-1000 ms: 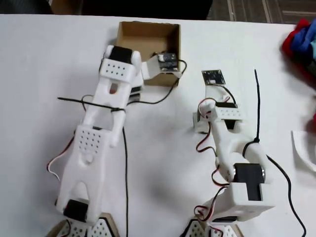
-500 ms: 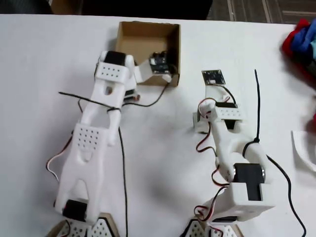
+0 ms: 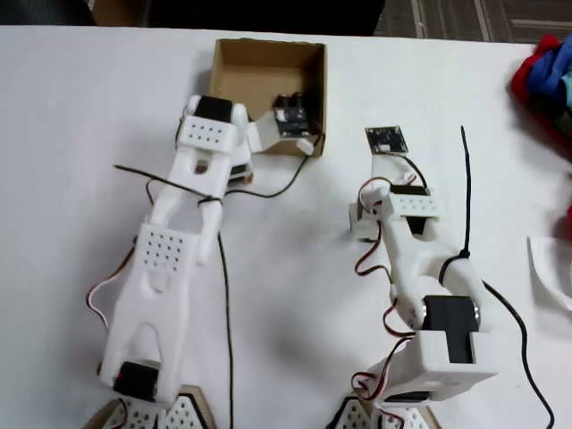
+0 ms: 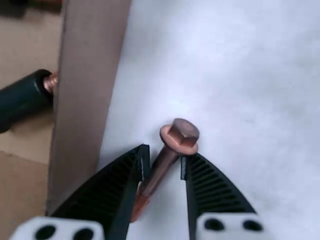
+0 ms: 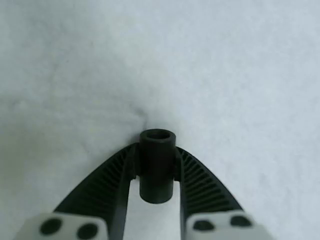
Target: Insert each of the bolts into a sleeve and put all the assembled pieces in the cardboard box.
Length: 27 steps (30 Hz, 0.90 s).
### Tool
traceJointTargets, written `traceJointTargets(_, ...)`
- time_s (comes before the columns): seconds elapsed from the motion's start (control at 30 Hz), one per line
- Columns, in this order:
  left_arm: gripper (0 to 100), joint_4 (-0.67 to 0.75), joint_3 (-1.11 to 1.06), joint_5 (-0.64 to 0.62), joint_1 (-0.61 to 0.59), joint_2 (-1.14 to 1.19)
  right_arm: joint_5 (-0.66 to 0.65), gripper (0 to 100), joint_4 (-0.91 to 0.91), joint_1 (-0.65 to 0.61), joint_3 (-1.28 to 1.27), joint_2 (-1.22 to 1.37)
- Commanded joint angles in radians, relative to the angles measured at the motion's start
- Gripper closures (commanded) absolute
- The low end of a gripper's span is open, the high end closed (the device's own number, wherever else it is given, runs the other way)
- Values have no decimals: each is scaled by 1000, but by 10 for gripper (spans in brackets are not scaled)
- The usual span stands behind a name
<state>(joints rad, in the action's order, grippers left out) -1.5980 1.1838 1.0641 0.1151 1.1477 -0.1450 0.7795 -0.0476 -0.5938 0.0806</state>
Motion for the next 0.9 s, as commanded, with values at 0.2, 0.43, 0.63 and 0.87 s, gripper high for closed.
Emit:
traceJointTargets(0.2,872,-20,10,6,101,0,5,974,-15,5,29,-51)
traceJointTargets(0.43,966,-101,15,-3,101,51,5,974,-15,5,29,-51)
traceJointTargets(0.63,976,-135,53,-124,94,38,5,974,-15,7,29,-53)
traceJointTargets(0.87,976,-187,274,-399,32,-41,12,974,-15,10,29,-56)
